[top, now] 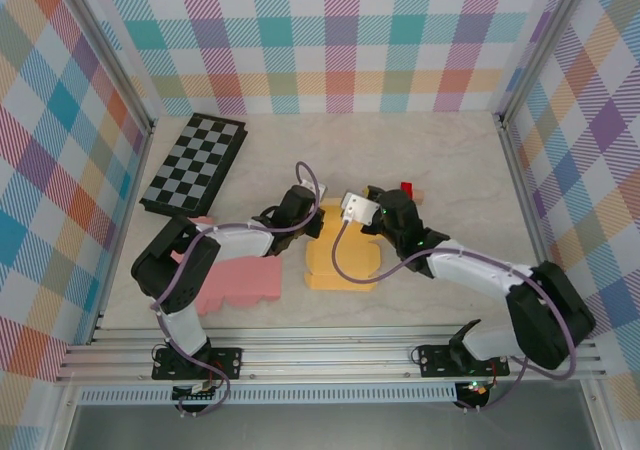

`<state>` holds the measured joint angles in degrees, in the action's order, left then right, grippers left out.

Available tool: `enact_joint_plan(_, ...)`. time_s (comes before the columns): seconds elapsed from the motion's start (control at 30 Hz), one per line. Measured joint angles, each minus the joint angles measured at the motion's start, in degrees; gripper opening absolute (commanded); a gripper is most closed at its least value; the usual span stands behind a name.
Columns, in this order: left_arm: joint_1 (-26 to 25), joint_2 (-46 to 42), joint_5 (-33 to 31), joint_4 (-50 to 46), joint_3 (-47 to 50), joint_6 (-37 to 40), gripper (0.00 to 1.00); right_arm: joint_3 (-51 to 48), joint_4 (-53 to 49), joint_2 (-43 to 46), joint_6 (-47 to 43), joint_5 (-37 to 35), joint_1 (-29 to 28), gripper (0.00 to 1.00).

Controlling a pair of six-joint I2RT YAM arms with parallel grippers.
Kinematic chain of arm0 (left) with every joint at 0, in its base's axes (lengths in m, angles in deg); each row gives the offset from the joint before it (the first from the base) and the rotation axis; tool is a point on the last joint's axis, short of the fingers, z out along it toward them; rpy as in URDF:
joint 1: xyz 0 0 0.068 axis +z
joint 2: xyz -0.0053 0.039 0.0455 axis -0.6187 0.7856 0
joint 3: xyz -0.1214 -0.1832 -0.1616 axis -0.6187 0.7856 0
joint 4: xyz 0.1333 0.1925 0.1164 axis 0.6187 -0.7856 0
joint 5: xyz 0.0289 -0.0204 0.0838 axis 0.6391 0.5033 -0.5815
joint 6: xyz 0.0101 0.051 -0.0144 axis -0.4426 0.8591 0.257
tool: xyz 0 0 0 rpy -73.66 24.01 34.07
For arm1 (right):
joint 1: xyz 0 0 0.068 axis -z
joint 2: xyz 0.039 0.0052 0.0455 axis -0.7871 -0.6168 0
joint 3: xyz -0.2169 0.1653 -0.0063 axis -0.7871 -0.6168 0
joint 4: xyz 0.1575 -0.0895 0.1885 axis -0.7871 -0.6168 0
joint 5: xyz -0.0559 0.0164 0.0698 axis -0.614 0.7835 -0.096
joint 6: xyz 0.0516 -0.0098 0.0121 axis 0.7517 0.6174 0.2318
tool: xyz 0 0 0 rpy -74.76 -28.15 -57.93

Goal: Fold the paper box

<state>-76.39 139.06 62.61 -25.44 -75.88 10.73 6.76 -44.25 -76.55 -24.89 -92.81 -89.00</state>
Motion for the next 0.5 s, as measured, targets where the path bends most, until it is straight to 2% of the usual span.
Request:
enact_joint_plan(0.17,0.0,-2.9,-0.8,4.0,4.4,2.6,0.08,8.3,-11.1,3.0,15.6,5.2,4.5,0.44)
enact_joint_plan(0.33,-0.5,-4.9,-1.0,9.7,9.4,5.6,0.08,18.5,-21.9,-2.2,28.7,8.4,6.8,0.45)
enact_joint_plan(0.5,-0.9,-5.0,-1.2,15.8,12.4,7.8,0.09,20.8,-27.6,-8.6,37.9,12.0,6.8,0.45)
